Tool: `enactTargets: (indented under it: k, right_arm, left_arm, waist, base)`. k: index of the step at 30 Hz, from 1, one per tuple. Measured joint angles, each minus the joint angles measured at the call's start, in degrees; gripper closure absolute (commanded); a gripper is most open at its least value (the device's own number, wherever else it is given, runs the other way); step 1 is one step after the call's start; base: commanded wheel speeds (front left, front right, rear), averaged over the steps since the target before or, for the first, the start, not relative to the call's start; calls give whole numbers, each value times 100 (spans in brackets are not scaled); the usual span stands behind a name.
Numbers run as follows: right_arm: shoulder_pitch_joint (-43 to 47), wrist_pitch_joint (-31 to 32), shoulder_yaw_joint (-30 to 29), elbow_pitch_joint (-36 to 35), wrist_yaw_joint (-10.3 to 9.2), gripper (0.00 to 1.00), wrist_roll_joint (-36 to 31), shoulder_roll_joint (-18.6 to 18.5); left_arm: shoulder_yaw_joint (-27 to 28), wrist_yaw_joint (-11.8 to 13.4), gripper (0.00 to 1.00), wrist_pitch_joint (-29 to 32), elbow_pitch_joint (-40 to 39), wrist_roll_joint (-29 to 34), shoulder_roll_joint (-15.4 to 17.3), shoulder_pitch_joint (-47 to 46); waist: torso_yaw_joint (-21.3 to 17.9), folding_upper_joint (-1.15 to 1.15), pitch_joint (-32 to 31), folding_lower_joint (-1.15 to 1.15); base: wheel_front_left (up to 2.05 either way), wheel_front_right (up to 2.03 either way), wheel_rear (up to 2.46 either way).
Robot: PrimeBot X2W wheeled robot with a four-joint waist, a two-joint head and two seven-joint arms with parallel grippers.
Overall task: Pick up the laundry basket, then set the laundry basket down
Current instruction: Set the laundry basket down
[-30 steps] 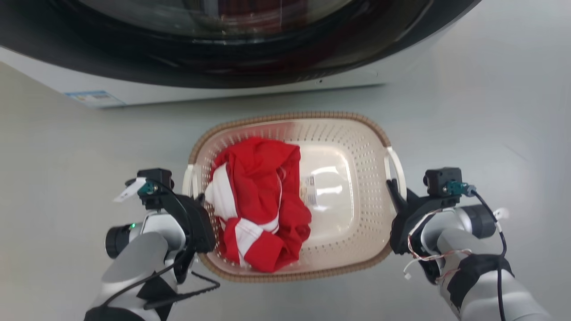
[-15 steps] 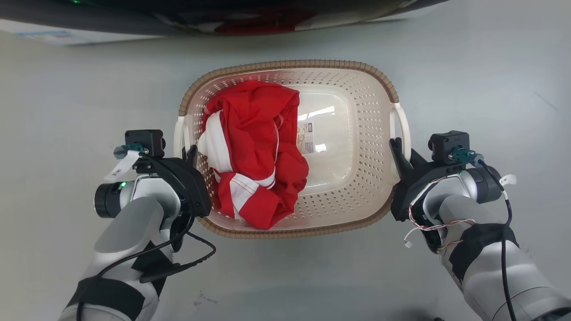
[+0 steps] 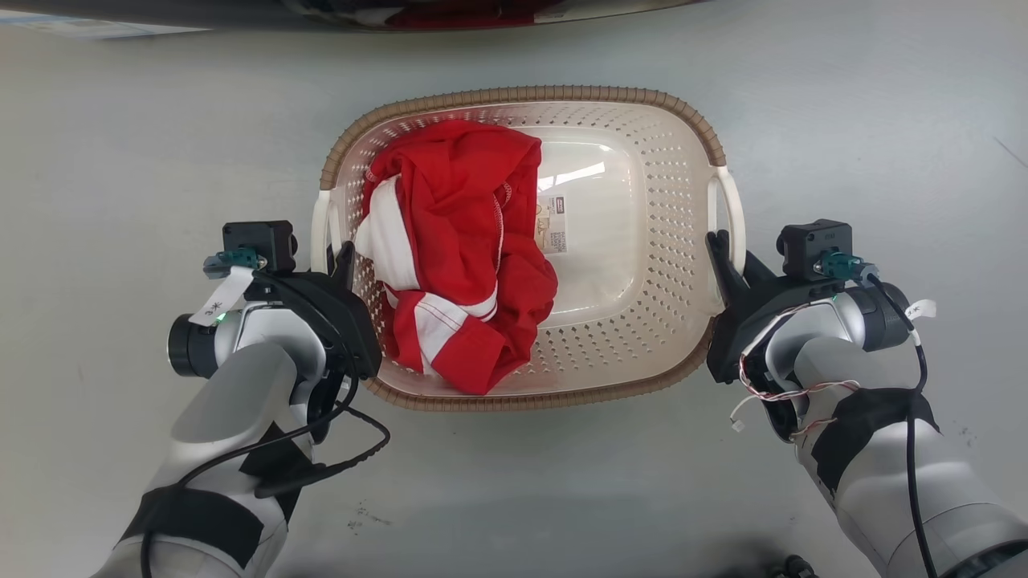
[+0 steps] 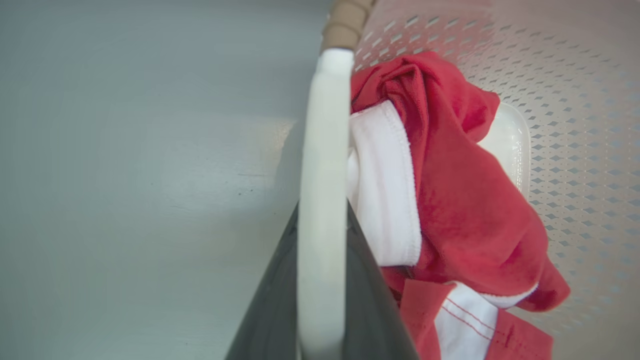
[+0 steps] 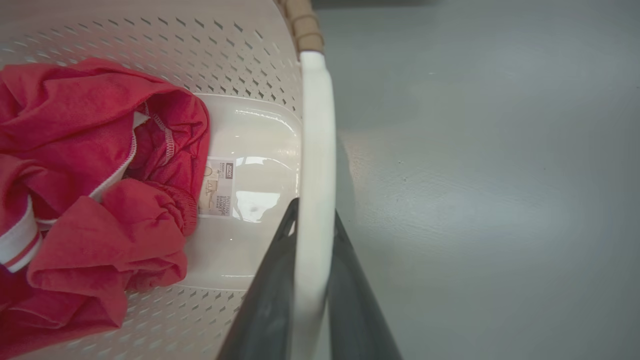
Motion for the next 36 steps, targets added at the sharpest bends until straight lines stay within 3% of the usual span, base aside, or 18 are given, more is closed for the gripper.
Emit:
enactTargets:
  k: [18,19,20,21,26,36]
  right_arm:
    - [-48,-36,71,186,155,100,0,41]
    - [-48,-36,71,194,158,80,0,42]
    - [-48,-36,74,200,166,73,0,43]
    - [-48,-35,78,215,194,0,0,41]
    - [-52,-37,105,253,214,0,0,-76]
    - [-14,-51,149,263,290,0,2,-65]
  left_arm:
    - [-62,-170,100,-102,220,30,-1,-64]
    - [-65,-172,93,-102,223,34,-1,-65]
    - [-74,-215,68,-101,227,34,0,-68]
    - [-81,-220,2,-102,230,35,2,-75]
    - [-85,-271,0,-120,290,34,146,-132]
    - [-98,-324,0,-205,371,30,92,-66]
  waist:
    - [8,-1,-1,-1]
    - [7,-1,-8,-1]
    - [5,-1,-16,0]
    - [4,-1,-23,-1]
    - [0,-1,-61,-1]
    - [3,-1,-339,0]
  base:
    - [0,0,0]
    - [0,0,0]
    - [0,0,0]
    - [0,0,0]
    - [0,0,0]
    - [0,0,0]
